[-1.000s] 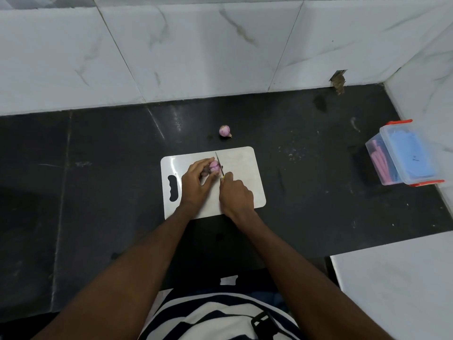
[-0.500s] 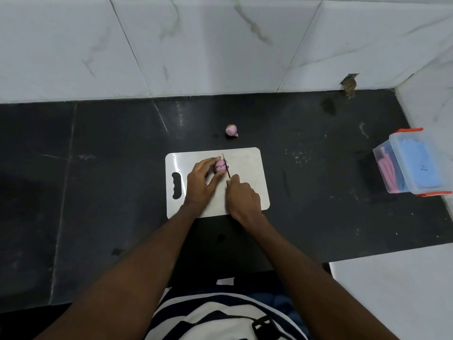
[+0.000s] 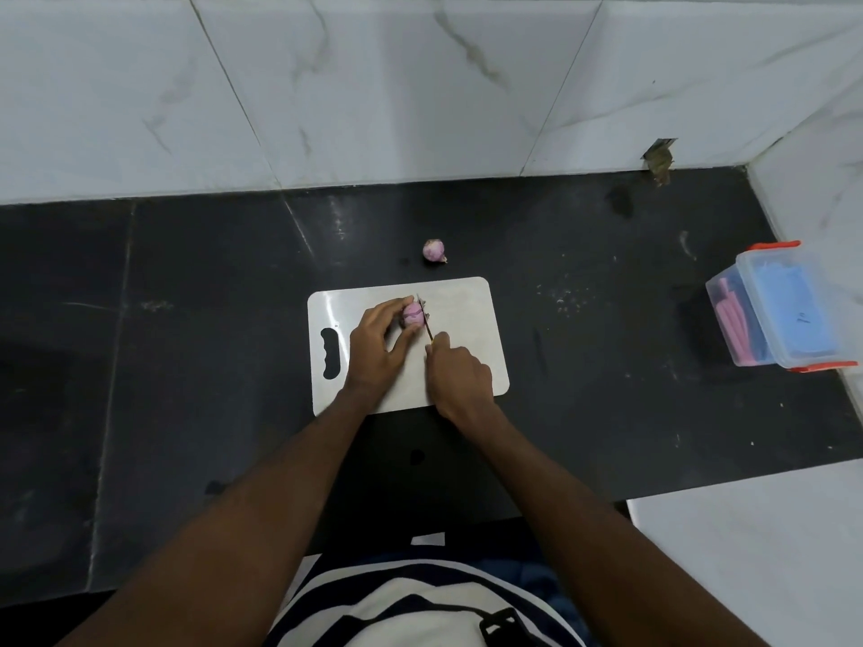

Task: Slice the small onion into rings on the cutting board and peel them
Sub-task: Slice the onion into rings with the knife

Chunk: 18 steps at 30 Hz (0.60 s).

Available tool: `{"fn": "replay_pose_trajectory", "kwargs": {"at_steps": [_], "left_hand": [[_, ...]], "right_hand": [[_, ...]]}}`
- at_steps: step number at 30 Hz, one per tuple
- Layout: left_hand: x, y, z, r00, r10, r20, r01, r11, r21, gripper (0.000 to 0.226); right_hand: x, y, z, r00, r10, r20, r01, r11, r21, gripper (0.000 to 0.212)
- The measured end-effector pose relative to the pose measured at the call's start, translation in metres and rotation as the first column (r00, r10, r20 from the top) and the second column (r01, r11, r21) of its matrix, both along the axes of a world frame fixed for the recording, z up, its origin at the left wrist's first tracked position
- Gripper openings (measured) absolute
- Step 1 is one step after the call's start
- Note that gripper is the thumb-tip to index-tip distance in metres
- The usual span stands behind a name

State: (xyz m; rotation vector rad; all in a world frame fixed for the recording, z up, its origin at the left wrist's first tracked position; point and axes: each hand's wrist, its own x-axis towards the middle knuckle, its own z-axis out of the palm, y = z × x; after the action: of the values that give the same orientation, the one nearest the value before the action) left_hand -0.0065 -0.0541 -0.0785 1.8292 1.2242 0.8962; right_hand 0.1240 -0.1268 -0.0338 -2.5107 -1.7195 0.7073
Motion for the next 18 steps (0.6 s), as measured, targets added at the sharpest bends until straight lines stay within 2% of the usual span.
{"fn": "replay_pose_trajectory", "kwargs": {"at_steps": [4,9,15,18], "left_hand": [[-0.001,0.002,-0.001,1.0,0.009,-0.017,-0.009,1.0,0.007,0.038],[0.0,0.002,0.0,1.0,0.008,-0.009,-0.008,1.0,0.002,0.037],[0.0,0.002,0.003,1.0,0.01,-0.019,-0.01,1.0,-0.001,0.036],[0.0,0.002,0.003,1.0,0.017,-0.006,-0.018,1.0,-0.021,0.037]], "right_hand": [[0.0,0.022,0.001,1.0,0.021,0.001,-0.021,1.0,-0.009,0.018],[0.001,-0.003,-0.006,1.0,0.015,0.002,-0.015,1.0,-0.005,0.032],[0.002,0.024,-0.003,0.997,0.054,0.056,-0.053,0.998,-0.017,0.021],[-0.001,0.007,-0.004,0.991,0.062,0.12,-0.061,0.998,-0.01,0.029]]}}
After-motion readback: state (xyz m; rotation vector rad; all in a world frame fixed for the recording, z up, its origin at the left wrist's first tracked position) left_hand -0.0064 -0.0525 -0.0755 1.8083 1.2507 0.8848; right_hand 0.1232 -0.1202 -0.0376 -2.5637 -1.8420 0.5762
